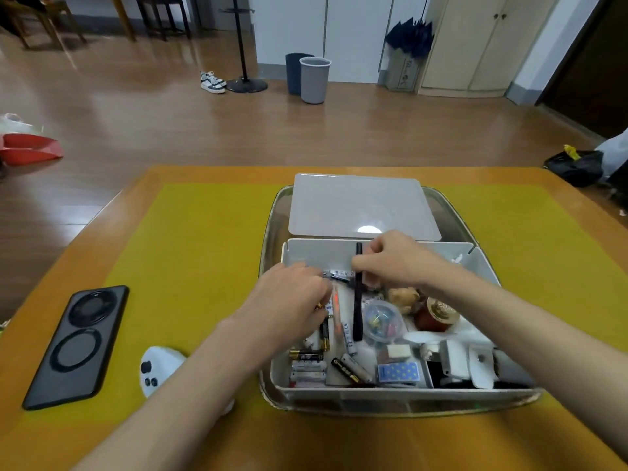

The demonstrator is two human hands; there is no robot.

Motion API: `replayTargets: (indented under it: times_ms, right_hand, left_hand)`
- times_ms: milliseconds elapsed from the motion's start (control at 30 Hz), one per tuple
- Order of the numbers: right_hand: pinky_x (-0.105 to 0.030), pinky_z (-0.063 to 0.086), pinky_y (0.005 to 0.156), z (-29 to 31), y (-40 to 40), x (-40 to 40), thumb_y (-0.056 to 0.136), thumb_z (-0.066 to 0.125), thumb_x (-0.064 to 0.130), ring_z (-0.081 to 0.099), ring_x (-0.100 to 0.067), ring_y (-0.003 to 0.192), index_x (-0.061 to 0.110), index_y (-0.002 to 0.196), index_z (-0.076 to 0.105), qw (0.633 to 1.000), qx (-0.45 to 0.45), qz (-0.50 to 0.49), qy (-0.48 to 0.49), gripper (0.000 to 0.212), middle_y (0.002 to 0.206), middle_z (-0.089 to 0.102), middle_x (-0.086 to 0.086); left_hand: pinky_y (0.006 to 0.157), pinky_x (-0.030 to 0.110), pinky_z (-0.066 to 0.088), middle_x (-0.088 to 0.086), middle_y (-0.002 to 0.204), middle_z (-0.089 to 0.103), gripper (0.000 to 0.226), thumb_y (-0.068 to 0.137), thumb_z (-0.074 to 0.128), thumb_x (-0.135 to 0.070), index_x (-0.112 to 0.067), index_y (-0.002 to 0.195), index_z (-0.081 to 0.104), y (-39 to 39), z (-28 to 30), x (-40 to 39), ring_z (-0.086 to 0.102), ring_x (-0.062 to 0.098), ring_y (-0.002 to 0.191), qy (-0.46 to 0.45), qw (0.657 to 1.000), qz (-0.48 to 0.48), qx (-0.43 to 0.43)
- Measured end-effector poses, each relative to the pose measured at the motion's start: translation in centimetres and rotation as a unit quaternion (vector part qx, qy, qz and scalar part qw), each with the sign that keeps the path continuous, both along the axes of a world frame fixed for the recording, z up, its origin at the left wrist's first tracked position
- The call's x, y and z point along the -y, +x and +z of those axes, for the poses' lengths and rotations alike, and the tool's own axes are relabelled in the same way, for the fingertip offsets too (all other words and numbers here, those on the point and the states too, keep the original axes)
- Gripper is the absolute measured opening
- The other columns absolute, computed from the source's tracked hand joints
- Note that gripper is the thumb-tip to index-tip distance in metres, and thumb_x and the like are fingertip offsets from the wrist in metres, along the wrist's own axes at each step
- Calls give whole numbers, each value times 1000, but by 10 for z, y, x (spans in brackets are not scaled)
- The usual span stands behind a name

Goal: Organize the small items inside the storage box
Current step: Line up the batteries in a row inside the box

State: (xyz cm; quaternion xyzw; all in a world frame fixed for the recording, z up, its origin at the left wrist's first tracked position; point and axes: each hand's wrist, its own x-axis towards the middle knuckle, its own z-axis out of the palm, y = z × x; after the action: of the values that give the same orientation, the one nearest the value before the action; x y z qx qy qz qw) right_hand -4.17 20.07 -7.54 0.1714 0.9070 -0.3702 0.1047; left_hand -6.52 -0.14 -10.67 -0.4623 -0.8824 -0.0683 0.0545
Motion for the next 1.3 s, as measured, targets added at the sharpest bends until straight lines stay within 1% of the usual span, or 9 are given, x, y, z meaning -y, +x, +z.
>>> replayTargets:
  times_ms: [133,233,367,467,600,733,1000,1133,1300]
  right_hand:
    - [-22,39,43,20,29,-25,84,67,12,57,-15,47,3,80,62,993,-17,-5,-114,11,70,75,-14]
    - [-26,51,50,22,47,-39,83,68,5,63,-17,56,0,83,67,990,-50,-6,-132,5,64,71,-7]
    - [-28,51,54,16,64,-51,80,72,1,60,-13,55,10,78,69,995,-61,38,-75,10,63,69,-6]
    - [-33,50,61,11,74,-58,77,75,6,59,-12,60,18,81,71,995,-25,91,-24,13,72,73,-6]
    - [-12,40,53,8,85,-64,76,75,22,58,3,58,35,84,75,982,17,161,100,16,77,72,16]
    - [-14,37,53,8,90,-65,77,78,36,59,8,67,37,84,76,971,-6,179,161,7,73,68,25]
    - [-14,41,56,17,92,-47,80,82,37,56,2,62,37,90,81,965,-29,262,-4,10,75,69,17]
    - [-4,39,61,9,86,-20,82,78,46,56,15,76,37,97,80,934,-19,355,42,17,73,60,41]
    - [-26,52,55,40,60,-48,85,60,67,64,-4,65,46,96,77,935,-9,354,-32,29,78,73,15]
  left_hand:
    - [69,31,53,-9,88,61,12,92,61,-34,-25,89,67,1,-6,-6,56,13,86,5,1000,10,25]
    - [60,27,46,-8,82,60,21,93,56,-37,-23,80,65,2,-12,-22,58,12,80,0,998,39,56]
    - [68,35,55,-1,82,63,25,91,55,-38,-18,78,62,2,-24,-42,61,19,78,-37,993,85,68]
    - [63,33,48,0,77,59,25,88,55,-39,-17,74,55,0,-33,-54,56,23,75,-63,990,105,67]
    - [59,32,40,-1,66,48,34,87,55,-39,-19,62,43,-1,-39,-66,58,27,72,-76,987,130,59]
    - [57,30,42,-2,69,61,23,82,58,-40,-19,72,60,-9,-21,-68,60,24,70,-33,974,172,145]
    - [53,29,49,-13,60,66,47,78,47,-73,-29,72,63,-4,30,-28,59,6,51,130,954,106,250]
    - [55,32,50,-15,66,66,27,83,59,-59,-33,80,67,9,21,-15,59,2,58,69,952,80,288]
    - [64,31,56,-18,76,68,19,88,65,-52,-35,94,71,35,-8,-7,62,0,70,-24,955,8,294]
